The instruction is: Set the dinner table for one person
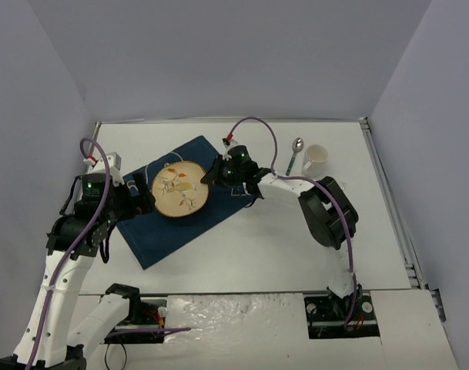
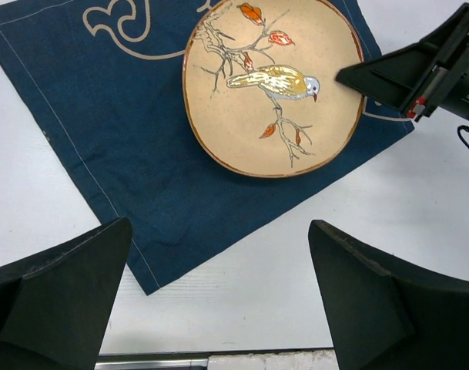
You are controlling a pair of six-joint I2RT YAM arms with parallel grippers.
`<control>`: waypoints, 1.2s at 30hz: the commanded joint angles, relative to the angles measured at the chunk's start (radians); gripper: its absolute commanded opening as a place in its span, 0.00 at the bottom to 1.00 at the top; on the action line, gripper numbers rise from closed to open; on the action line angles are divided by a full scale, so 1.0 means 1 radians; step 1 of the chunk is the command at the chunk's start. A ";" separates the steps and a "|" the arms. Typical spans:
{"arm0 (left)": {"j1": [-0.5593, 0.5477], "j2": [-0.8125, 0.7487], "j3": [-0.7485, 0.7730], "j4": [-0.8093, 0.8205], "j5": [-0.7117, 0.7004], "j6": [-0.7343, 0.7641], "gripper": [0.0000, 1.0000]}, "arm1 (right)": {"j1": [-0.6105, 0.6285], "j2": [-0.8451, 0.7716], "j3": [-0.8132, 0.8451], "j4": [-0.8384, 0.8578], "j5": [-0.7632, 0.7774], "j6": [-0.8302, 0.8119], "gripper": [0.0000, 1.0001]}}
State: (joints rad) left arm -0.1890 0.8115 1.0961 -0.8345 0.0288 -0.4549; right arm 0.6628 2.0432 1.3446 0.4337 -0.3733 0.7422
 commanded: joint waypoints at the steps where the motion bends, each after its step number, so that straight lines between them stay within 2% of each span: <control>1: -0.004 -0.008 -0.014 0.020 -0.017 -0.016 0.97 | 0.009 0.011 0.112 0.247 -0.059 0.075 0.00; 9: -0.004 -0.005 -0.030 0.026 -0.018 -0.013 0.97 | 0.012 0.110 0.165 0.310 -0.088 0.129 0.00; 17: -0.004 -0.003 -0.042 0.031 -0.018 -0.010 0.97 | 0.014 0.141 0.170 0.316 -0.093 0.144 0.00; 30: -0.004 -0.003 -0.059 0.032 -0.020 -0.016 0.97 | 0.015 0.184 0.133 0.291 -0.119 0.167 0.00; 34: -0.004 -0.005 -0.066 0.032 -0.020 -0.016 0.97 | 0.016 0.186 0.133 0.235 -0.112 0.144 0.00; 36: -0.004 -0.005 -0.069 0.032 -0.018 -0.016 0.97 | 0.015 0.180 0.133 0.193 -0.095 0.119 0.15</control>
State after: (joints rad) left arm -0.1890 0.8056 1.0231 -0.8356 0.0212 -0.4603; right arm 0.6693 2.2815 1.4315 0.5570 -0.4288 0.8738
